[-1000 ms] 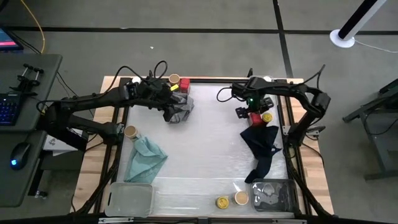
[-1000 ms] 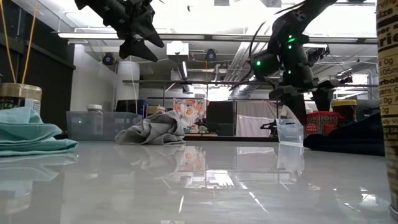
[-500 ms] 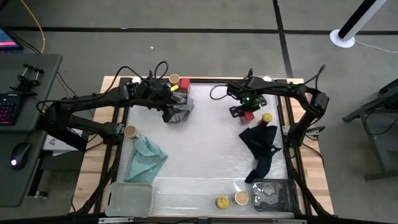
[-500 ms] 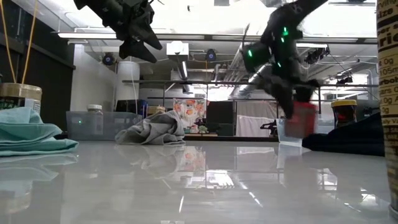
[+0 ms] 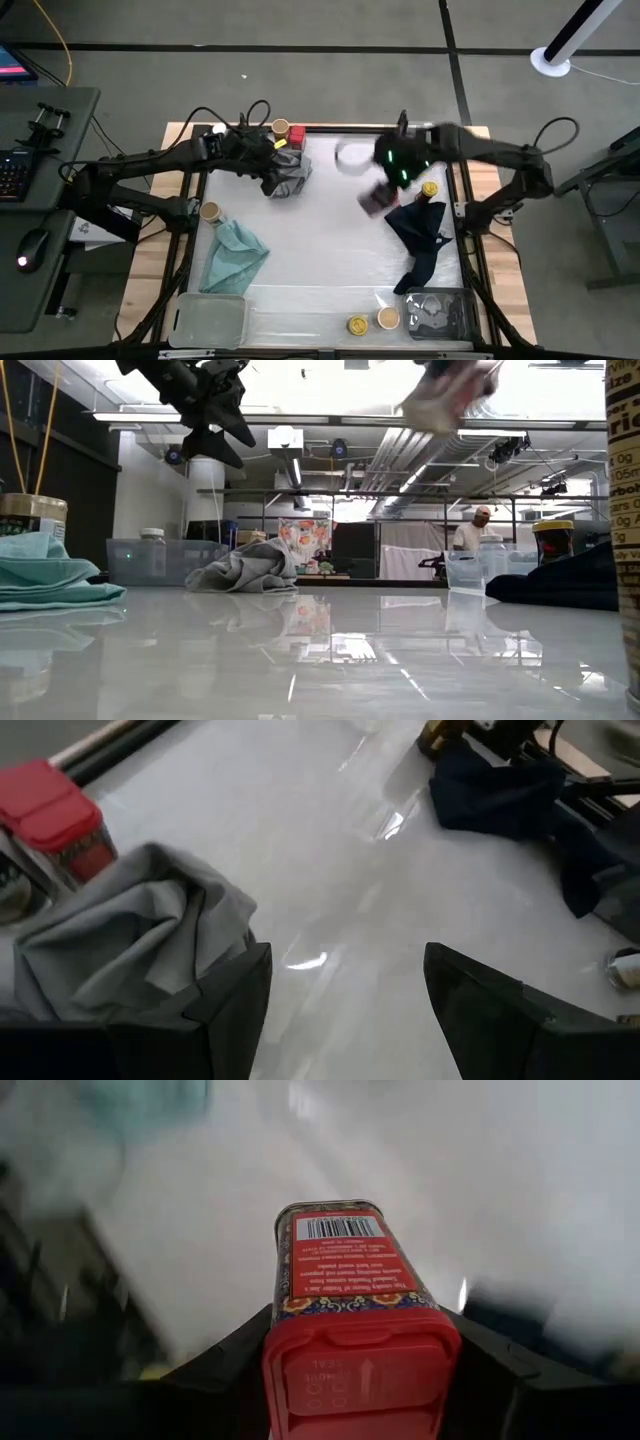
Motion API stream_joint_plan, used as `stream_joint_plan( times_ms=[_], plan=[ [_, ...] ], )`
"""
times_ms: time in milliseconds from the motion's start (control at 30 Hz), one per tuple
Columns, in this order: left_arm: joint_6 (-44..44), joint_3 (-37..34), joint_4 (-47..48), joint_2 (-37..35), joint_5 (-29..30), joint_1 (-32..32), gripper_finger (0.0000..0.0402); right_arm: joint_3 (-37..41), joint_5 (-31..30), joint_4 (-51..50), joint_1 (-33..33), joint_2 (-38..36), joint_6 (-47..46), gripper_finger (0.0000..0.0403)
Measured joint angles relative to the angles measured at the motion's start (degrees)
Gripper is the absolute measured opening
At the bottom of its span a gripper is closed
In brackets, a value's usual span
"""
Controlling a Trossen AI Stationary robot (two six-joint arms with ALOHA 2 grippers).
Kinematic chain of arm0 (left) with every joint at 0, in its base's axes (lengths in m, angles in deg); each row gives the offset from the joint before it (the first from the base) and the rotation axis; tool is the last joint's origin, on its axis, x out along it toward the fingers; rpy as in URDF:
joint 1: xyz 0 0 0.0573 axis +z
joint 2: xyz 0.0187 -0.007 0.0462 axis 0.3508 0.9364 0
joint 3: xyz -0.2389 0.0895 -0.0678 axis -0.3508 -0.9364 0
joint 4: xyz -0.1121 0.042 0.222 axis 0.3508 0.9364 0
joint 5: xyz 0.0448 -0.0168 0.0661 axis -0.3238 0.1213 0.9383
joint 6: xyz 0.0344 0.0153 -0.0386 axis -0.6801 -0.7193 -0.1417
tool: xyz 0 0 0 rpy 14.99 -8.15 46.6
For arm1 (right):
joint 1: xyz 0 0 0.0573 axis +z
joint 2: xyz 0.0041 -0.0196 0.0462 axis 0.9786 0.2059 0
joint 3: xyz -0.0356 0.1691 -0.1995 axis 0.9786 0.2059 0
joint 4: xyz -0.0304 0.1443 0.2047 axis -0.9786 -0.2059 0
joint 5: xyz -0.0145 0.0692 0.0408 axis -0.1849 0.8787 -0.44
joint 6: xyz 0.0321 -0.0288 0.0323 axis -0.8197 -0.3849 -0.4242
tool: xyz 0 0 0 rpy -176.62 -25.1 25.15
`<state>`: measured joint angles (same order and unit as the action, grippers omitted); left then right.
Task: Sort spices by type
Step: Put the bottom red seasoning can into the bottom black bin
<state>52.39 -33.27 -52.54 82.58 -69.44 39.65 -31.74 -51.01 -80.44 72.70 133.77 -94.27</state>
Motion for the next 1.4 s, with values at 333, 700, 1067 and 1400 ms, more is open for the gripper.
stream_joint_plan(
  times_ms=[333, 700, 1067, 1400],
  plan=[
    [-6.6, 0.0, -0.3, 0.0, -2.0, 0.0, 0.025, 6.4, 8.0, -7.0, 33.7, 0.3, -57.5, 0.0207],
    [-12.1, 0.0, 0.2, 0.0, -4.4, 0.0, 0.025, 18.5, 10.4, 5.0, 52.6, 0.5, -98.6, 0.0207],
    [-11.4, 0.0, 0.1, 0.0, -4.4, 0.0, 0.025, 32.5, 4.8, 20.8, 49.8, 0.6, -98.0, 0.0207],
    [-10.1, 0.0, 0.1, 0.0, -3.0, 0.0, 0.025, 37.2, 4.2, 22.0, 49.3, 0.8, -95.6, 0.0222]
  ],
)
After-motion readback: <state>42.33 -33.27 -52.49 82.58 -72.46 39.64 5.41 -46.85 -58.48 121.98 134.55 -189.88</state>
